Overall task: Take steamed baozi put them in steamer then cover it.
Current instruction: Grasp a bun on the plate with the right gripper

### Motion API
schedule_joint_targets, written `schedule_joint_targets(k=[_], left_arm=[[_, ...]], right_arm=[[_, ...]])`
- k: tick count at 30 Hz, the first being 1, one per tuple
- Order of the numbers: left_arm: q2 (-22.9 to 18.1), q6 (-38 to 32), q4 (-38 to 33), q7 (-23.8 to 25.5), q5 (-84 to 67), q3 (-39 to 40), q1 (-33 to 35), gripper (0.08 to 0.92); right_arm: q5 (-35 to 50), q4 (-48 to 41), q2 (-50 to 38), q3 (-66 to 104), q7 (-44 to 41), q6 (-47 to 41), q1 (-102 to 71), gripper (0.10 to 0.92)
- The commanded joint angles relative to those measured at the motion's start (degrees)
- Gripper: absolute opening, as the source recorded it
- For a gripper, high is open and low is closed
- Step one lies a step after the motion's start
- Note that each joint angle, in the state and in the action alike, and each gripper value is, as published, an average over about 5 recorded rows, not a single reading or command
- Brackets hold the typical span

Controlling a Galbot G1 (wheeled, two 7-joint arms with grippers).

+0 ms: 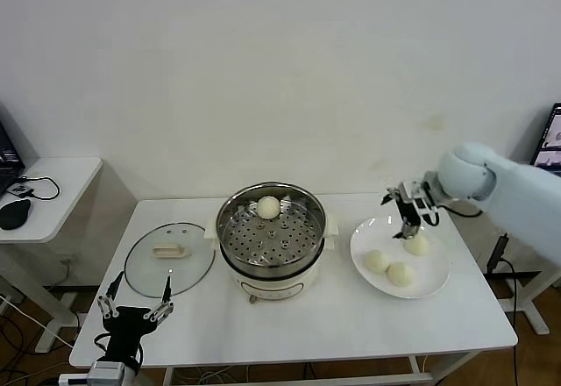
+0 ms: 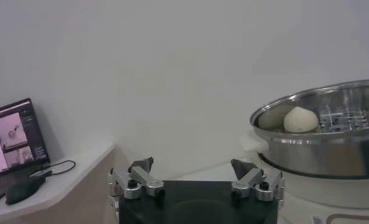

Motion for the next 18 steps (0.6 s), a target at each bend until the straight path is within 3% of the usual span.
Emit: schedule_joint_targets(k=[1, 10, 18], left_arm=[[0.1, 0.0, 0.4, 0.1, 0.0, 0.0, -0.1, 0.823], [0.1, 0.1, 1.2, 0.2, 0.0, -0.4, 0.4, 0.823], [-0.4, 0.0, 1.2, 0.2, 0.4, -0.4, 0.7, 0.823]], right_arm=[[-5.8, -2.4, -0.7, 8.5, 0.4, -0.6, -13.3, 0.823], [-8.3, -10.8, 9.8, 8.9, 0.8, 0.4, -14.3, 0.823], [-8.5, -13.2, 12.6, 8.0, -0.3, -0.1, -13.6, 0.823]])
